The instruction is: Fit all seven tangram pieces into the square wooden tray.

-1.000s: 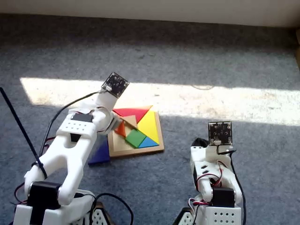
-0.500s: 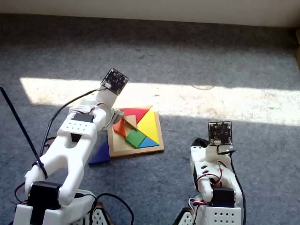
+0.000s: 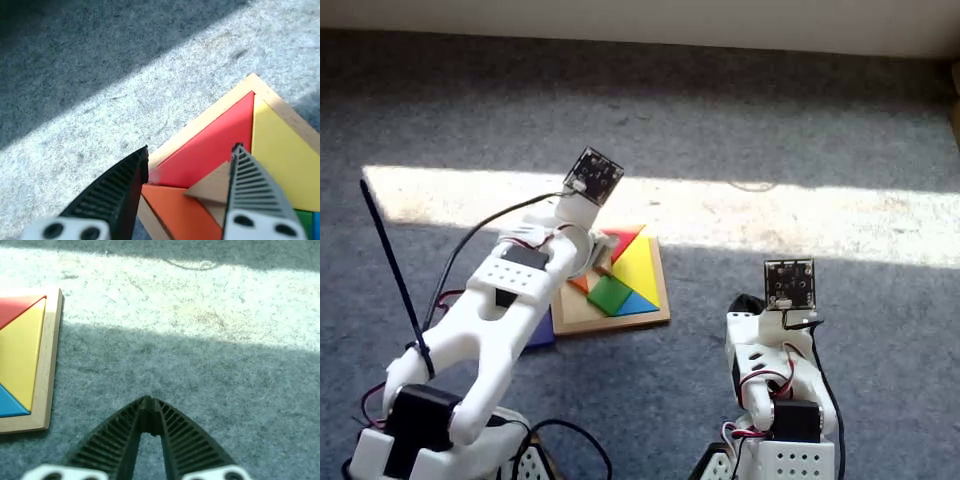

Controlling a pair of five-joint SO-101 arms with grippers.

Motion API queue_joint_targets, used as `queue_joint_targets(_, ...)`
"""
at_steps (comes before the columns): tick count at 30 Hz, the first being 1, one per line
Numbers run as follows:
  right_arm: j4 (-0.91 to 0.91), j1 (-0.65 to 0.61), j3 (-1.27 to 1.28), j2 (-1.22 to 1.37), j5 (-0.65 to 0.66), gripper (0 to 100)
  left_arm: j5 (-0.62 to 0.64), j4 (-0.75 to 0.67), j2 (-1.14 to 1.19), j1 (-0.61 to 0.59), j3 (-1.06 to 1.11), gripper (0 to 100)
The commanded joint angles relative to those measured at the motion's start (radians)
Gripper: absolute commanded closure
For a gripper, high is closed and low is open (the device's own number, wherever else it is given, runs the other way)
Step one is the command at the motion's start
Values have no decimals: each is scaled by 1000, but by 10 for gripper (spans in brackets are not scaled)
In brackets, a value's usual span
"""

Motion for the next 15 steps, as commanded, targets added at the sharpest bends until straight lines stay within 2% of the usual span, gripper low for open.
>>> queue_joint_targets(1, -21, 13, 151, -10, 9, 989, 12, -23, 42, 42, -47, 748)
queue_joint_targets(6, -21, 13, 151, -10, 9, 989, 52, -86, 168, 18, -91, 771)
queue_joint_targets(15, -21, 13, 151, -10, 9, 989, 75, -86, 170, 5, -119, 784)
